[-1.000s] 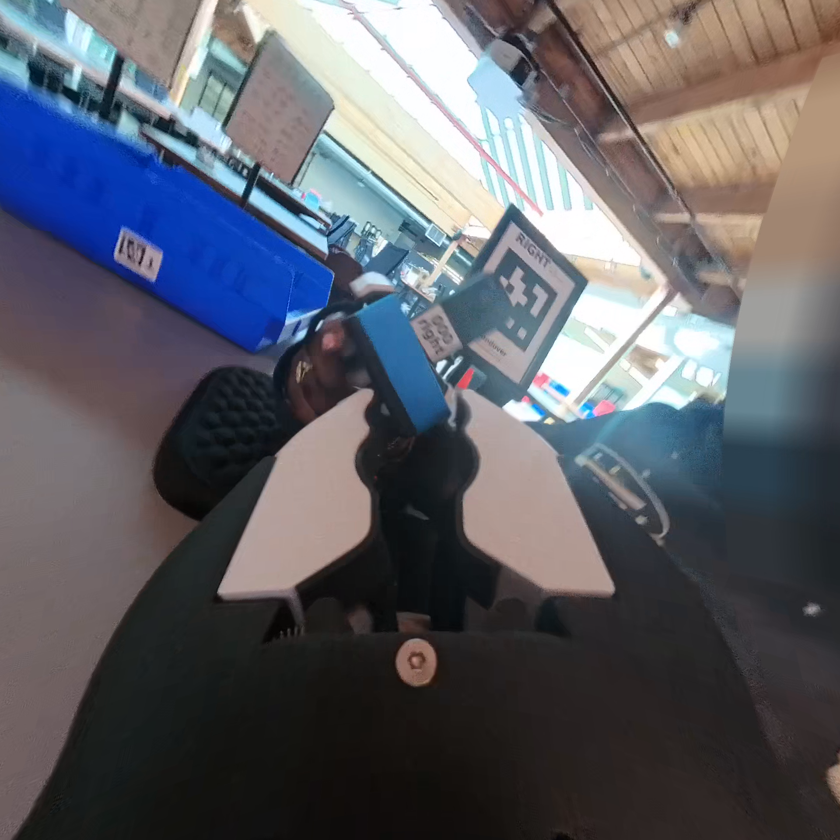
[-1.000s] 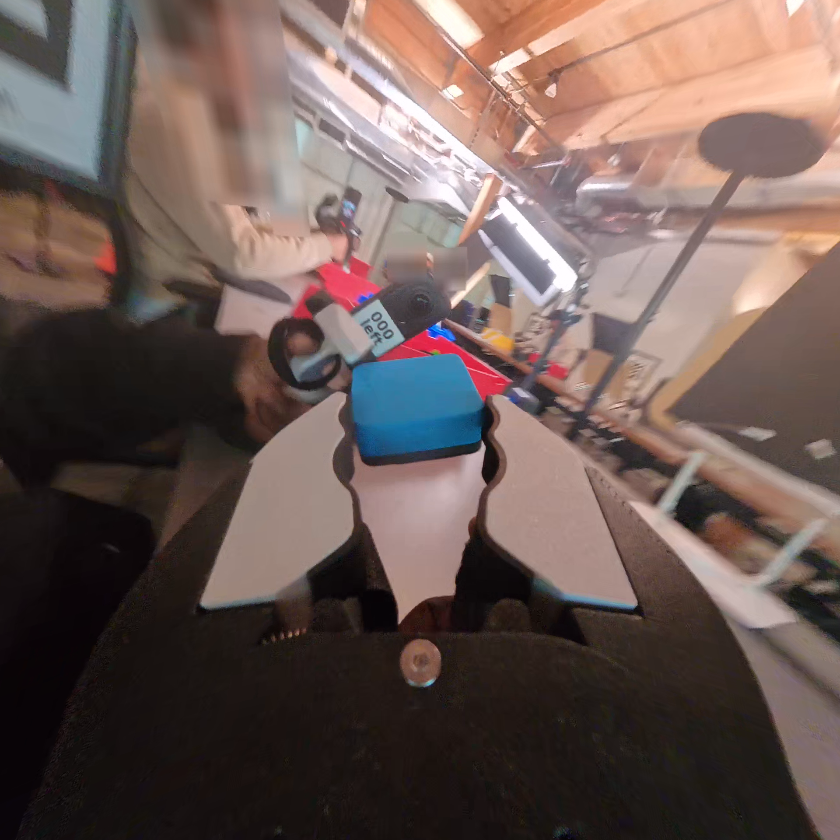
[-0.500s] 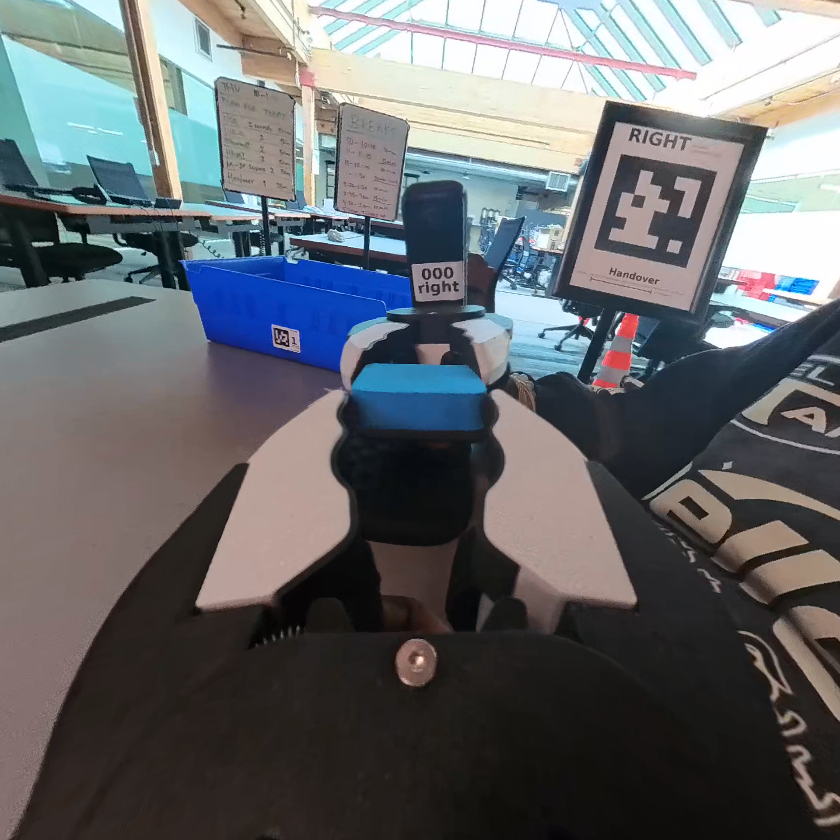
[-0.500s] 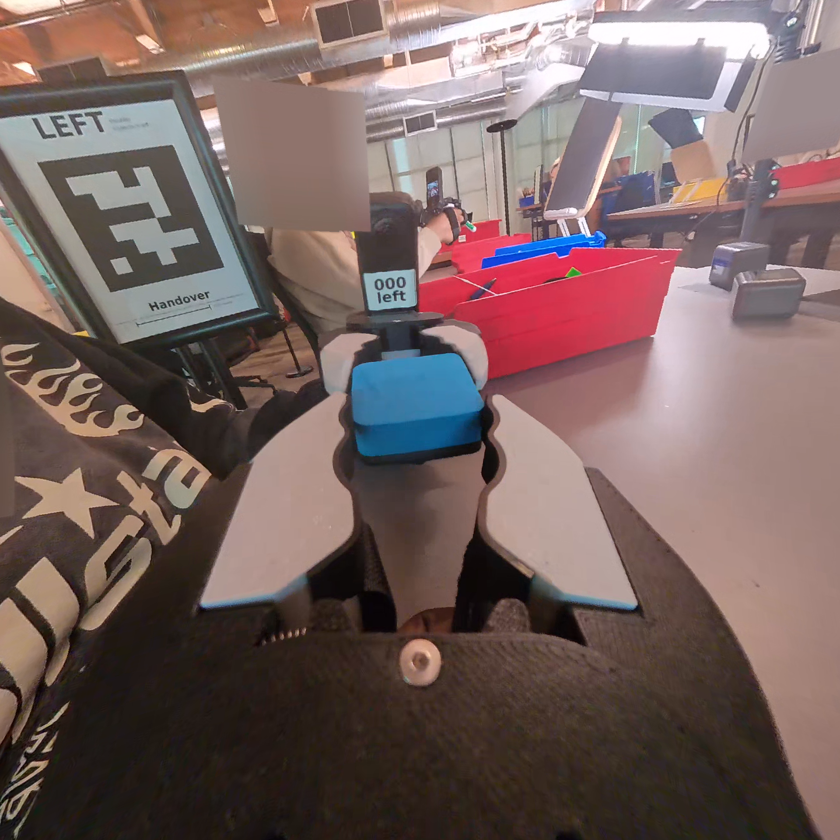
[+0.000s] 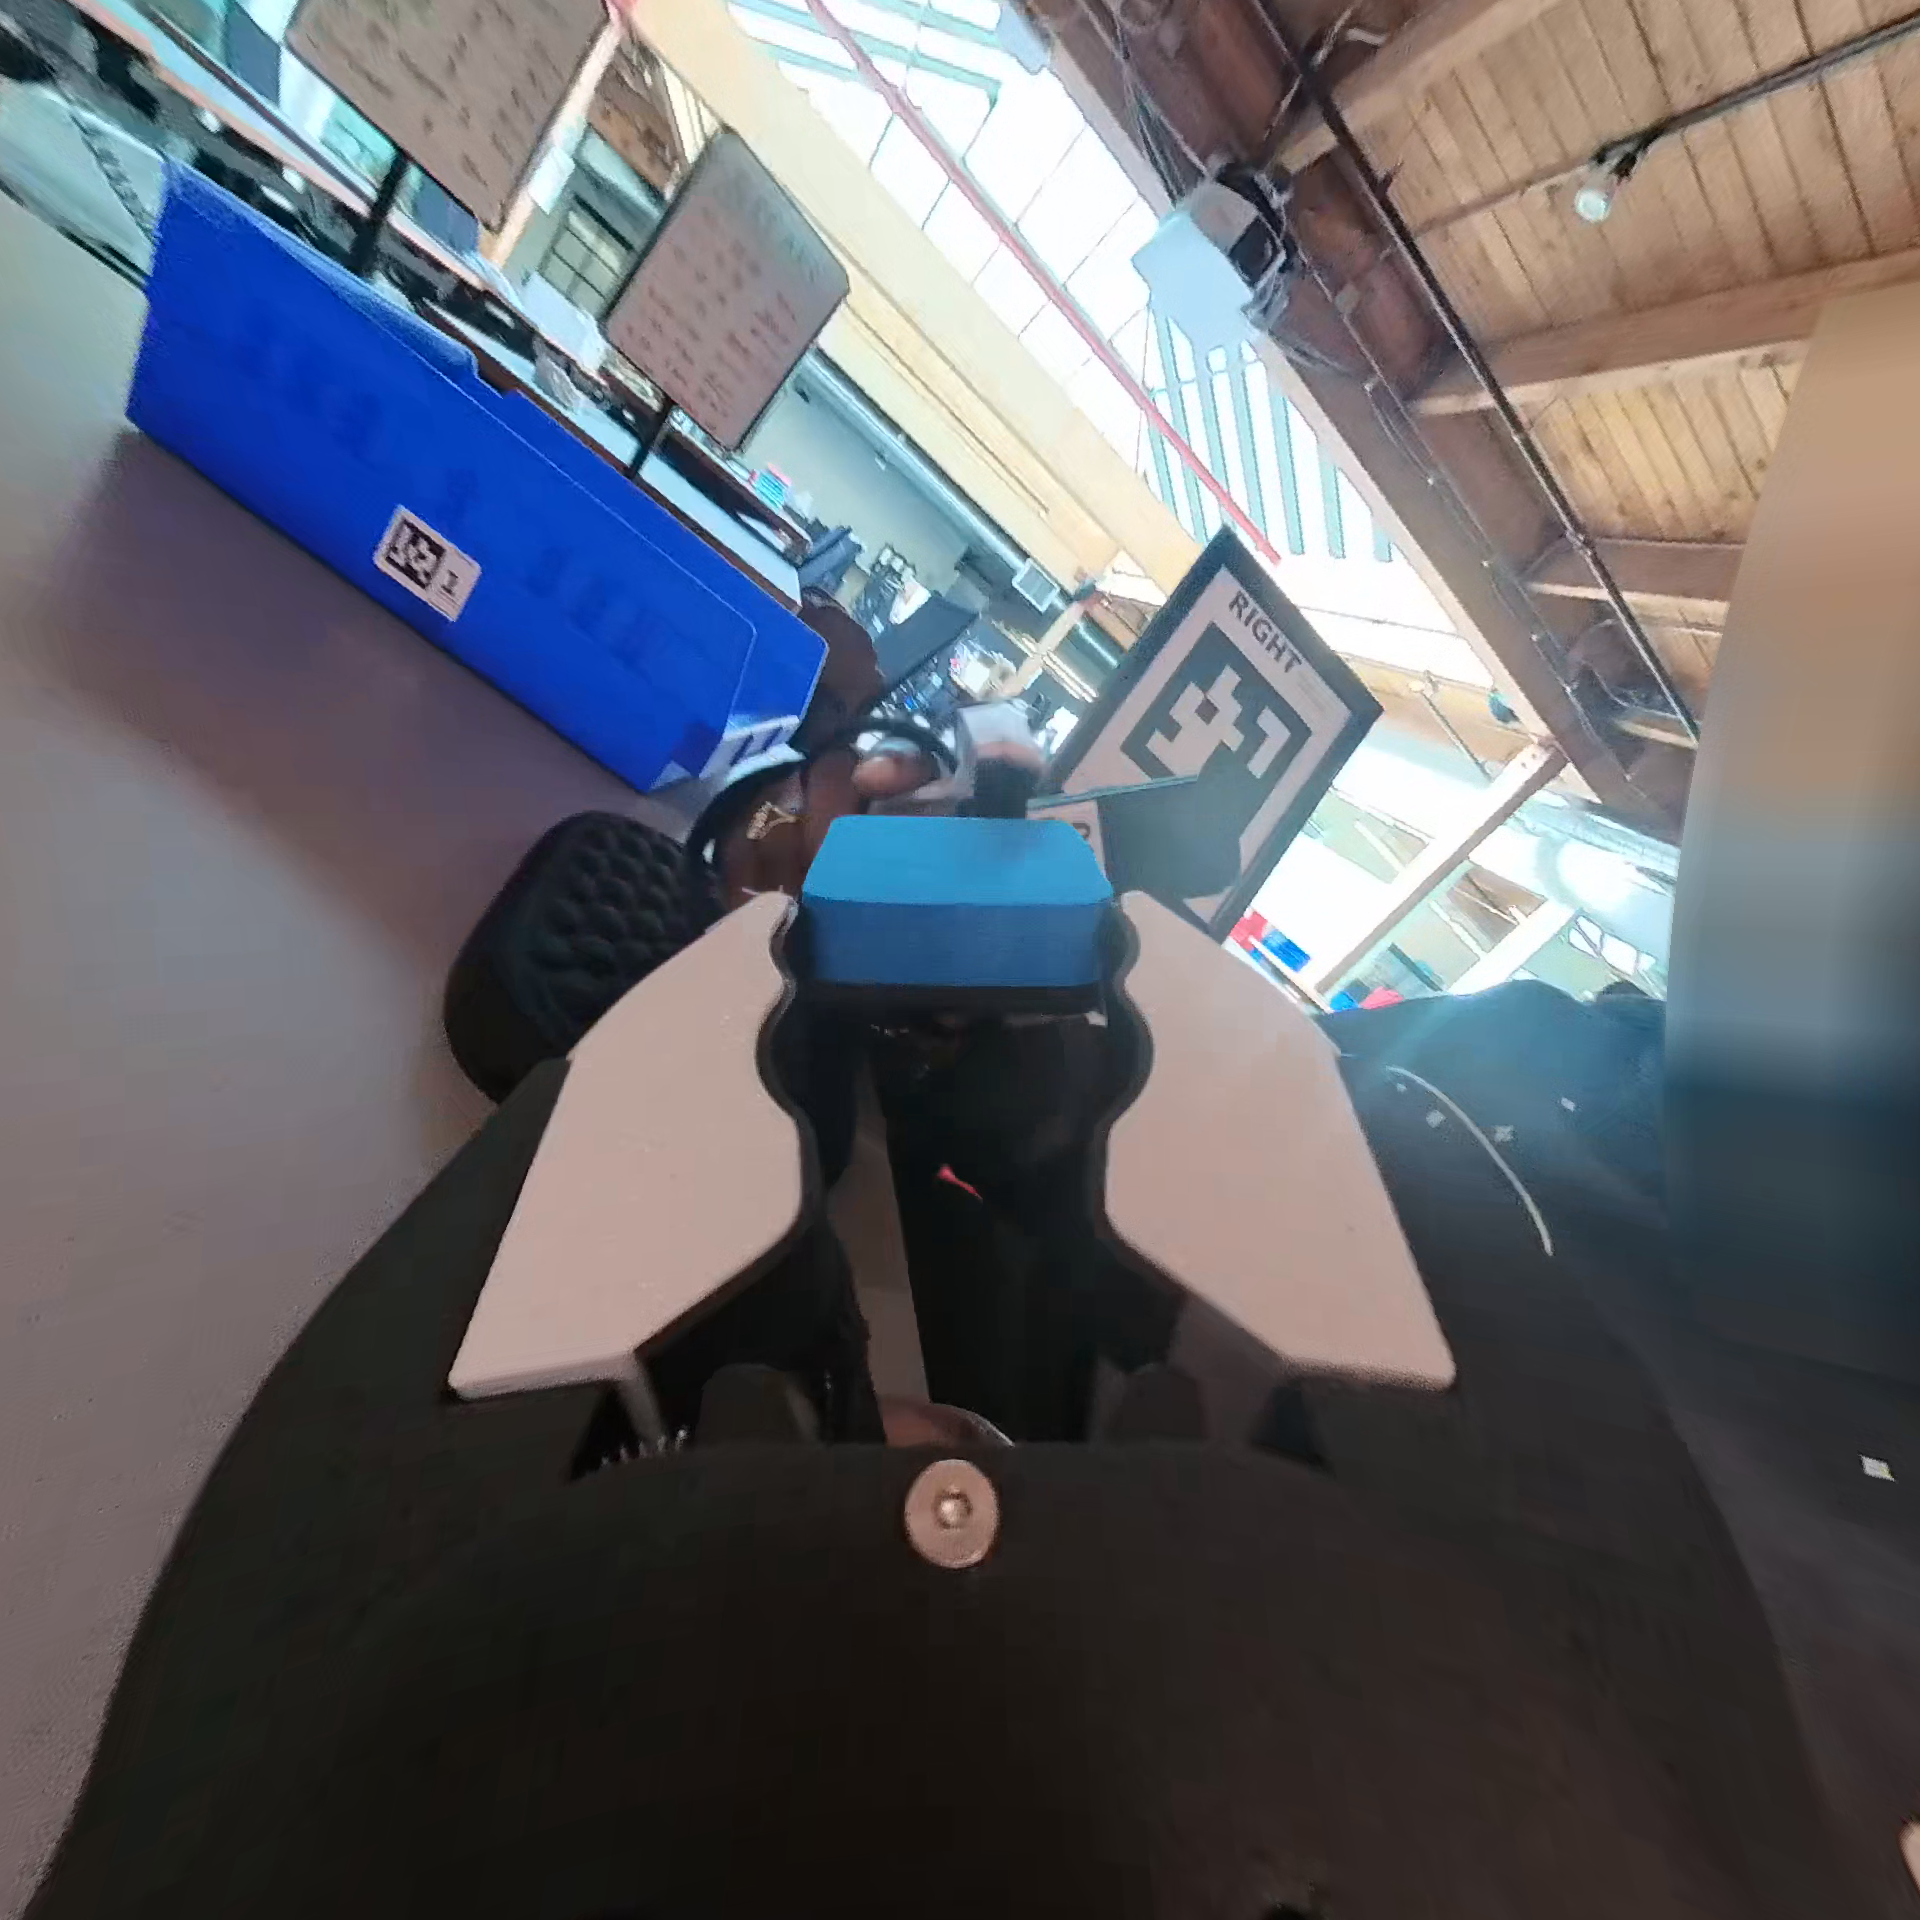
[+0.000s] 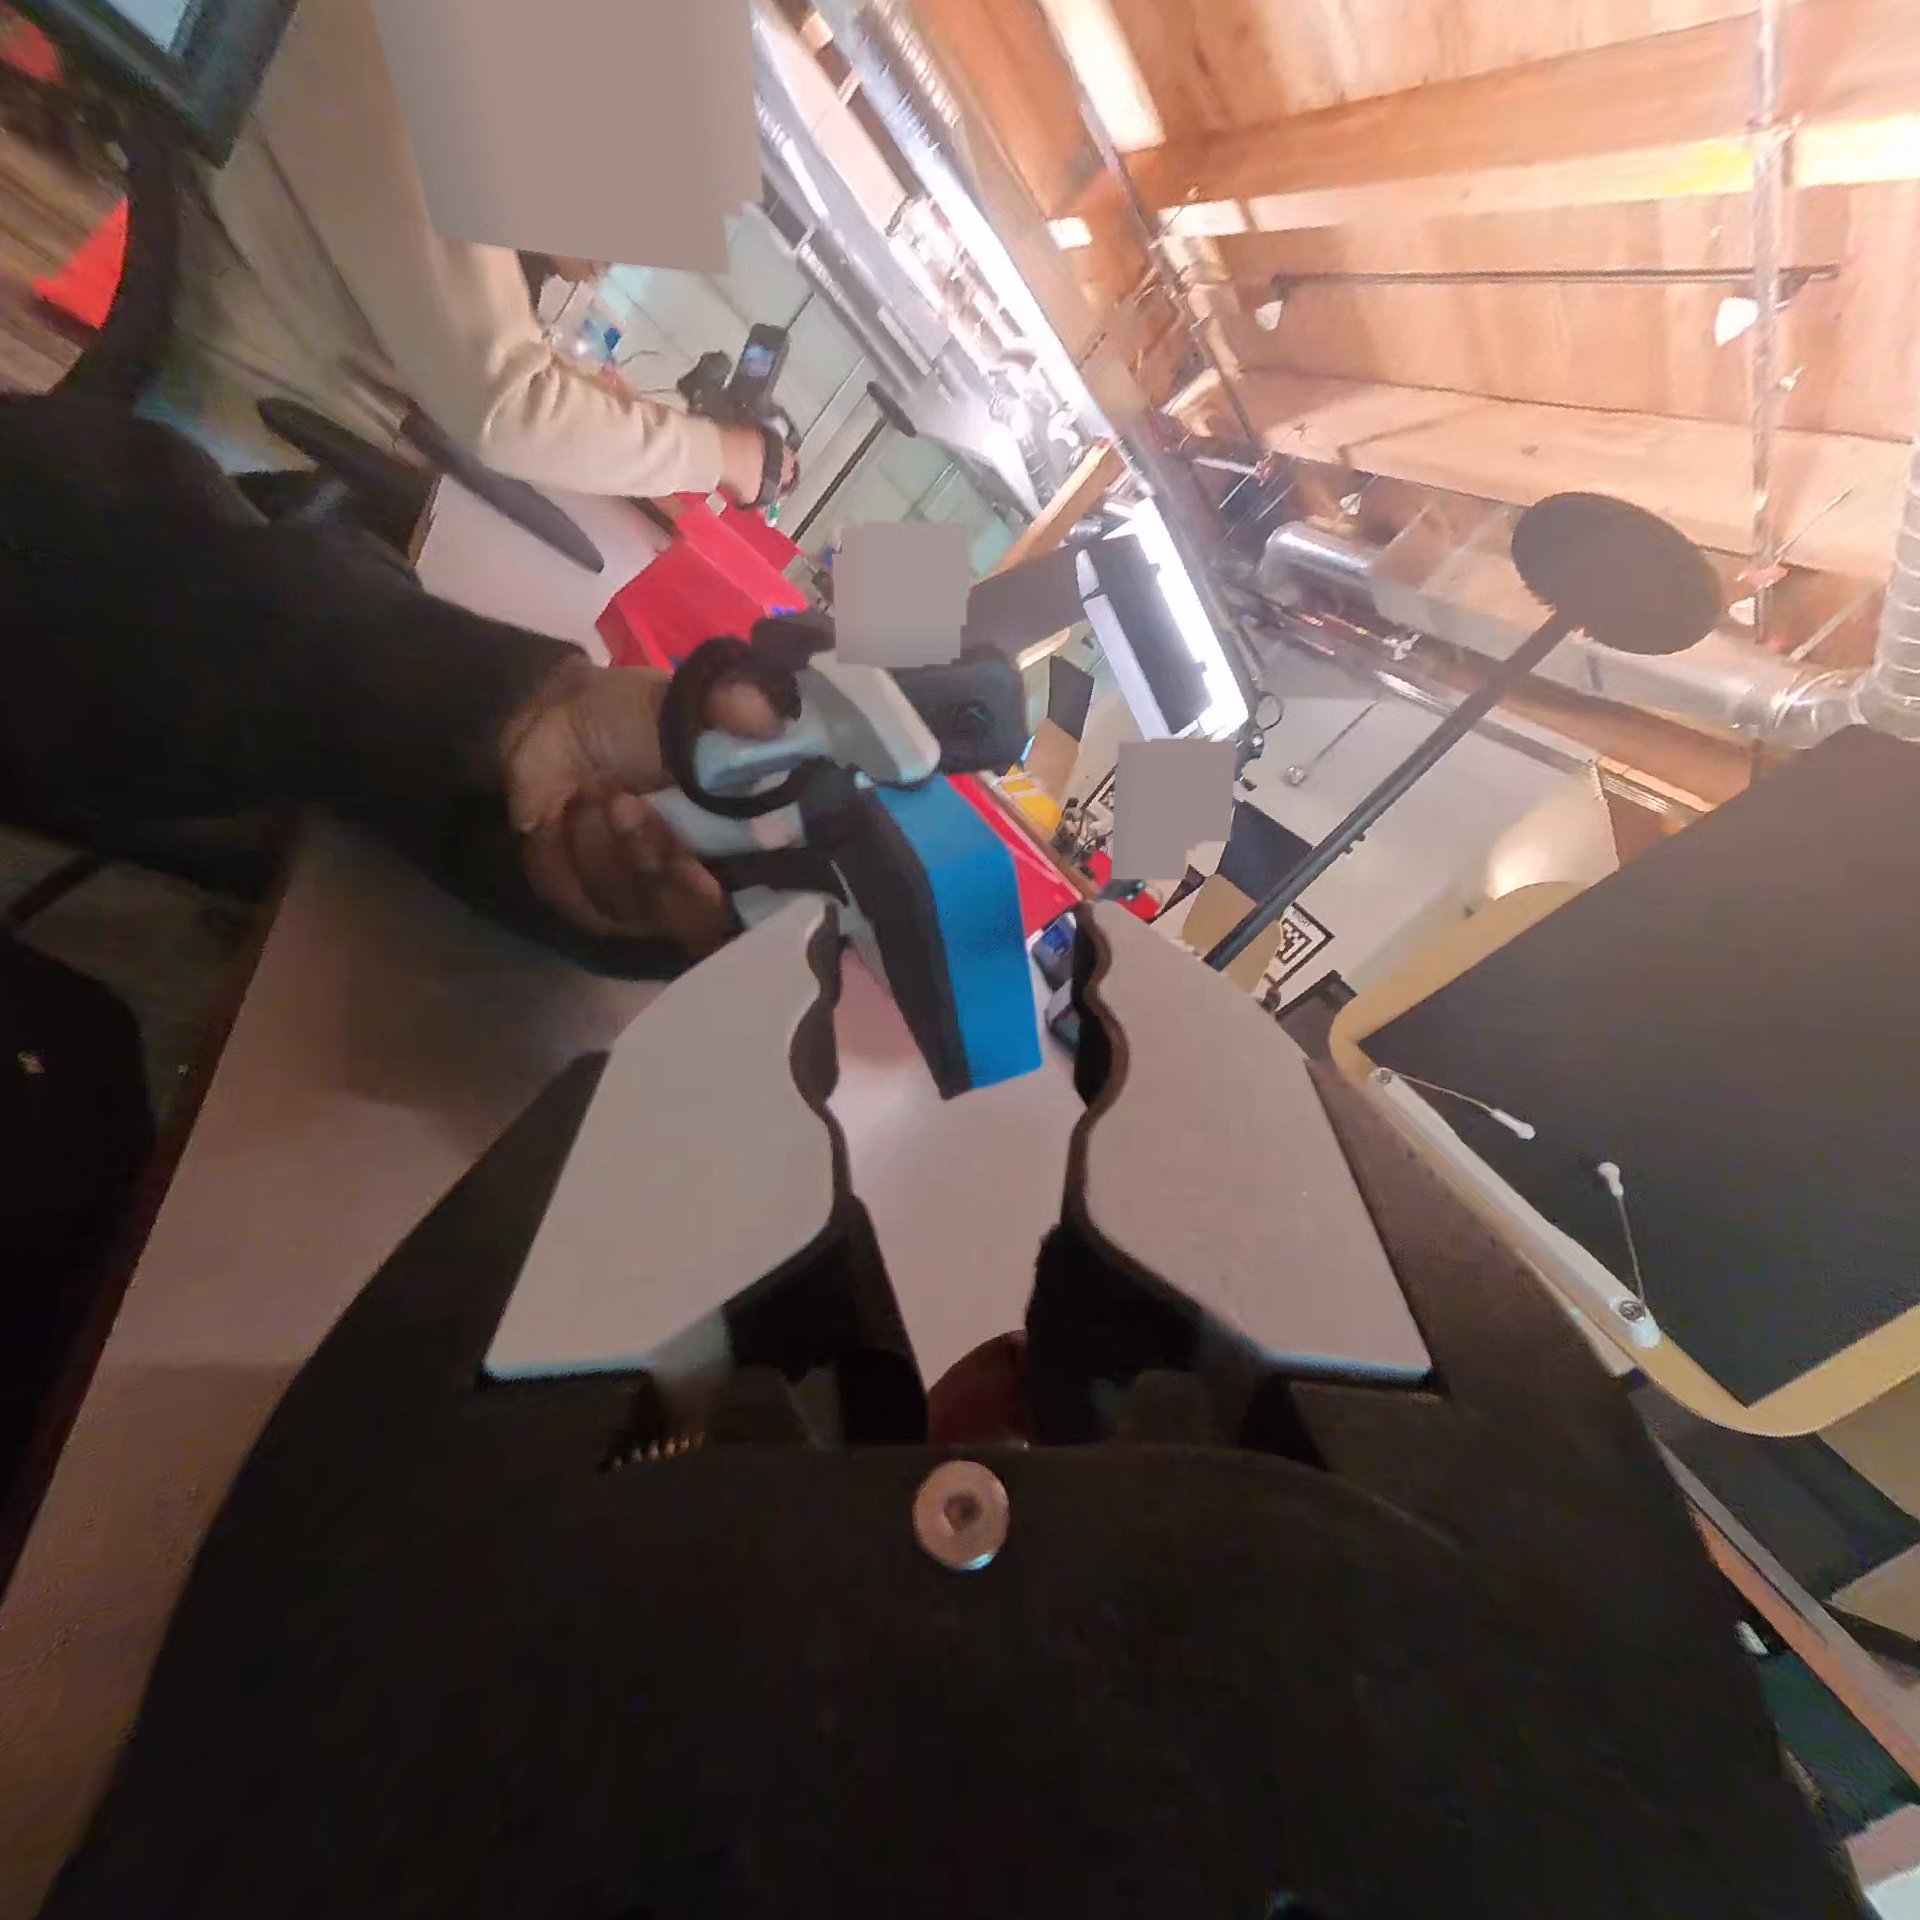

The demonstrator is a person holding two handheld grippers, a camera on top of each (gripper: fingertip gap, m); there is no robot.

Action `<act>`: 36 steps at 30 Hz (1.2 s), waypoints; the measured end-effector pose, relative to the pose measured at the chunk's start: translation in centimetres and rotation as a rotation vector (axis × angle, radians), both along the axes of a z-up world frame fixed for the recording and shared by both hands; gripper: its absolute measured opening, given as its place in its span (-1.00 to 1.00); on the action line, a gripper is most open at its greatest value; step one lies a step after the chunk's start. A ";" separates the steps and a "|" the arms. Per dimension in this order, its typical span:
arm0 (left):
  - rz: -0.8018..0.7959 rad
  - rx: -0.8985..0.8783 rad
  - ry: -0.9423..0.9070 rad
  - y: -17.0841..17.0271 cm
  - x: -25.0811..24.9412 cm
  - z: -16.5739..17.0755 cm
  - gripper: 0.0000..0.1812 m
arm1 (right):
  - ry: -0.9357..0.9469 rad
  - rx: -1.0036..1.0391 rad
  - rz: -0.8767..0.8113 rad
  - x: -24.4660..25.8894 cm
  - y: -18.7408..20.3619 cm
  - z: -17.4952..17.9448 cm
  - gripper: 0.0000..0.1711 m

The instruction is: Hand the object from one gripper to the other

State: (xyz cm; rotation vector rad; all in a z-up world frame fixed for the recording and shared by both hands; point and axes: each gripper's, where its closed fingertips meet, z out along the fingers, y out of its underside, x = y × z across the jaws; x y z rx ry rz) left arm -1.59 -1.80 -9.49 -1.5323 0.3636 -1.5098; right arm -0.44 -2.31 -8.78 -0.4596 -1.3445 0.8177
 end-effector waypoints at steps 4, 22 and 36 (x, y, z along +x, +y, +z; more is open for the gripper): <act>-0.021 0.041 0.014 -0.5 0.3 0.2 -0.40 | -0.038 -0.007 0.013 -0.1 -0.1 -0.4 -0.73; 0.244 0.496 0.335 -0.1 0.8 0.5 -0.74 | -0.271 -0.606 0.319 0.5 0.8 0.1 -0.75; 0.000 0.028 0.060 -0.1 0.3 -0.7 -0.76 | -0.027 0.144 -0.072 -0.6 0.2 -1.3 -0.16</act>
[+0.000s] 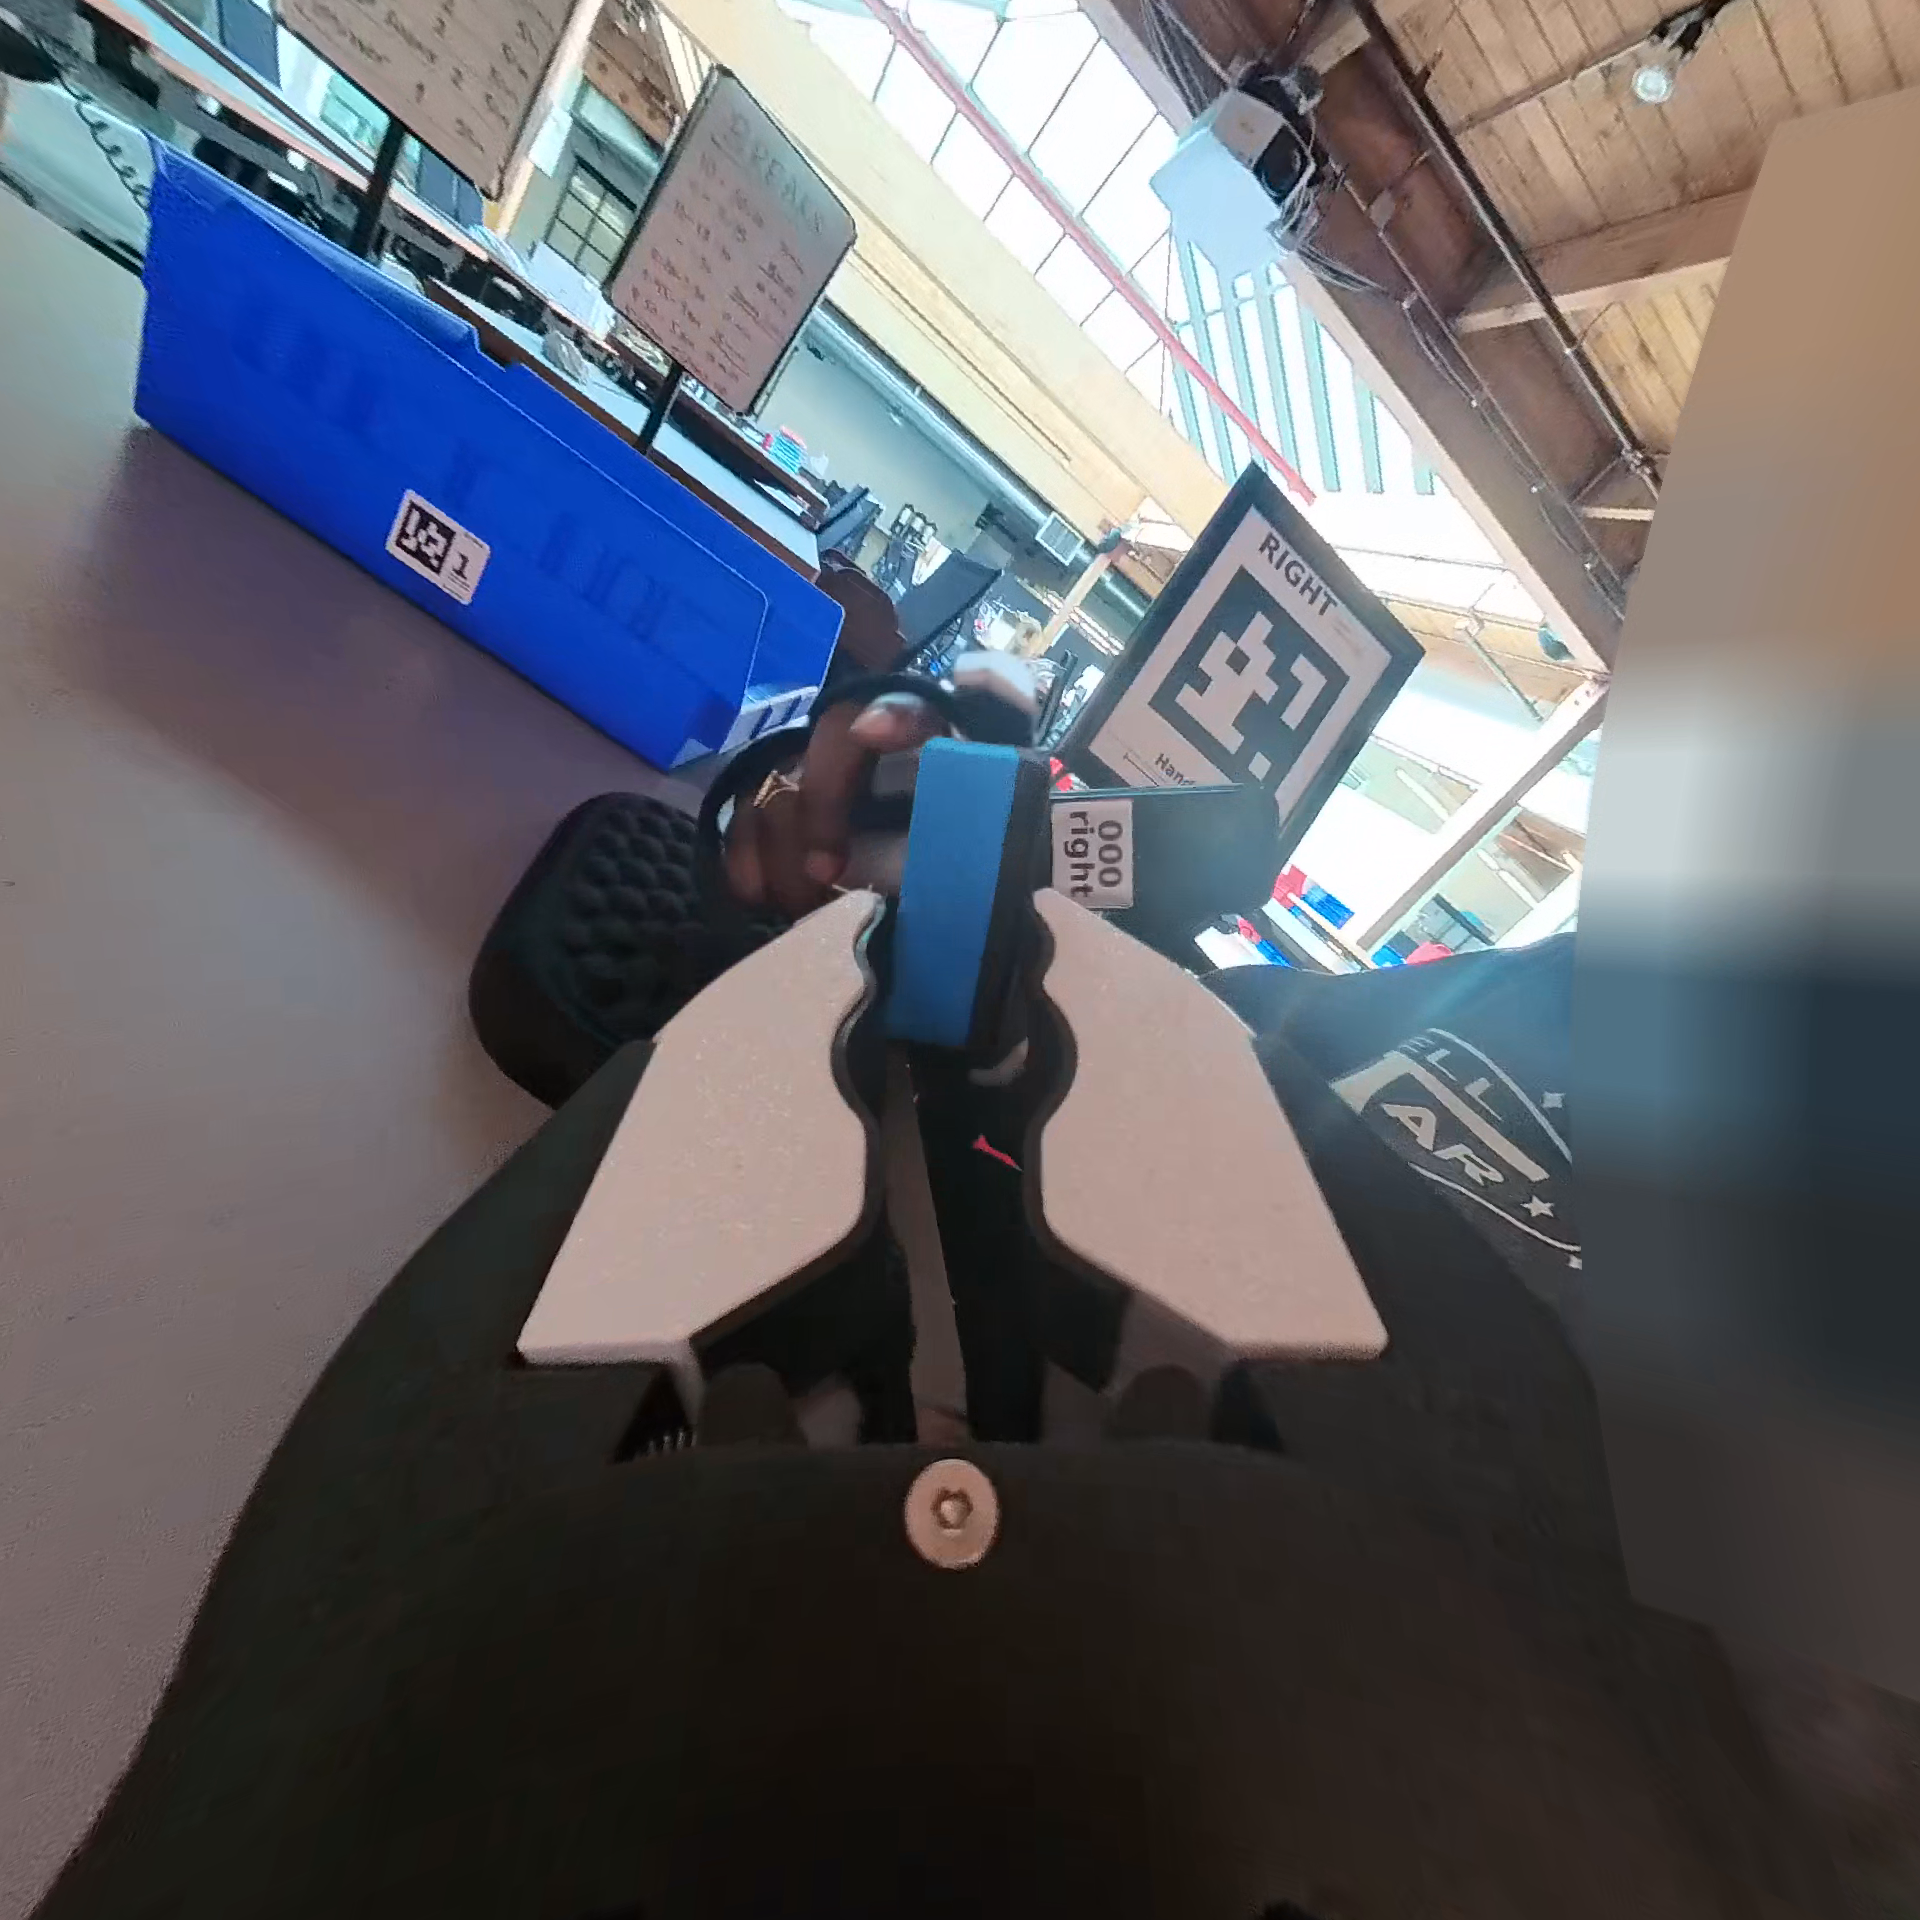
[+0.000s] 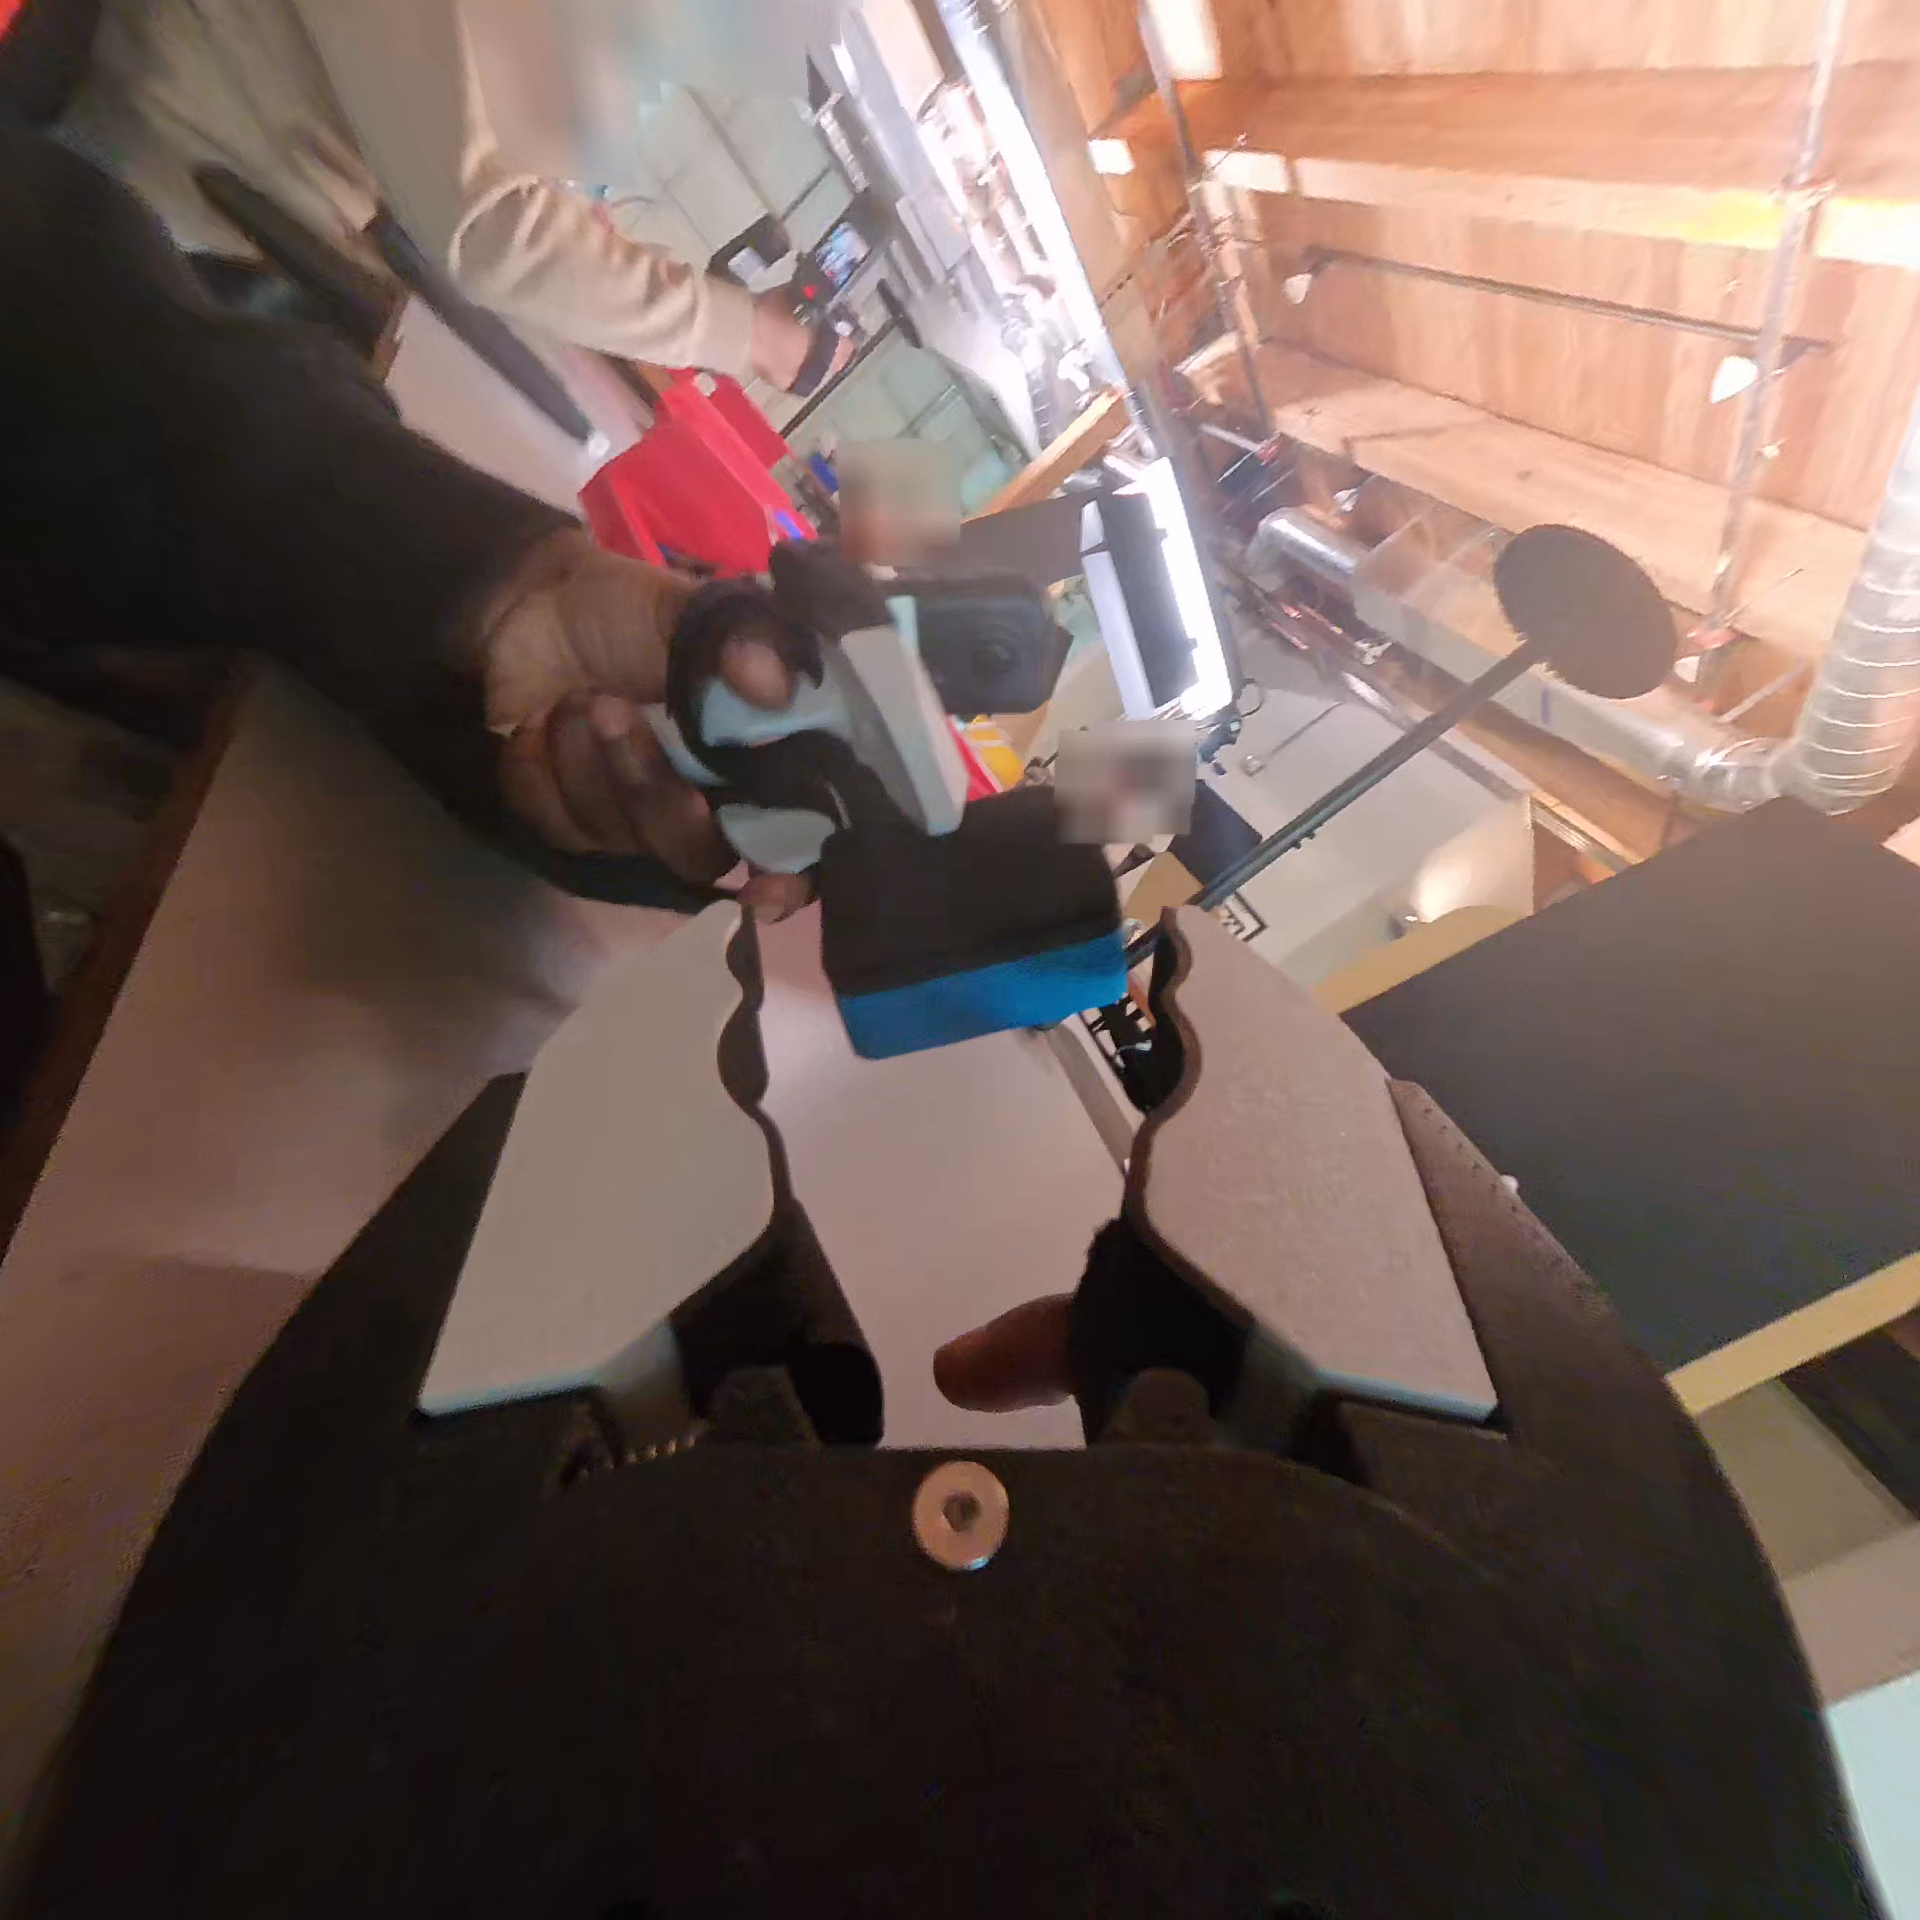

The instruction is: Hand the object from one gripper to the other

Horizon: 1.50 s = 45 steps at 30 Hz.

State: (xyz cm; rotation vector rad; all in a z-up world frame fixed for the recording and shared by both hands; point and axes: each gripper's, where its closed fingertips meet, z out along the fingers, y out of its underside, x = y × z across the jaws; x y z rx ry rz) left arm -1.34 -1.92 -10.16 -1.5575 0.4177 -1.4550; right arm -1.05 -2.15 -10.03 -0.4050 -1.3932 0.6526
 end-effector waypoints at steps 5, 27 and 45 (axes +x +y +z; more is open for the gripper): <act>-0.042 0.003 0.005 -0.5 0.4 -0.1 -0.75 | 0.001 0.014 -0.013 0.1 0.2 0.0 -0.34; 0.234 0.609 0.476 -0.2 1.7 -0.4 -0.37 | -0.246 -0.597 0.336 1.2 -0.2 0.6 -0.35; 0.024 0.277 0.216 -1.0 1.2 -0.1 -0.33 | -0.026 0.013 0.031 0.9 -0.2 -0.2 -0.73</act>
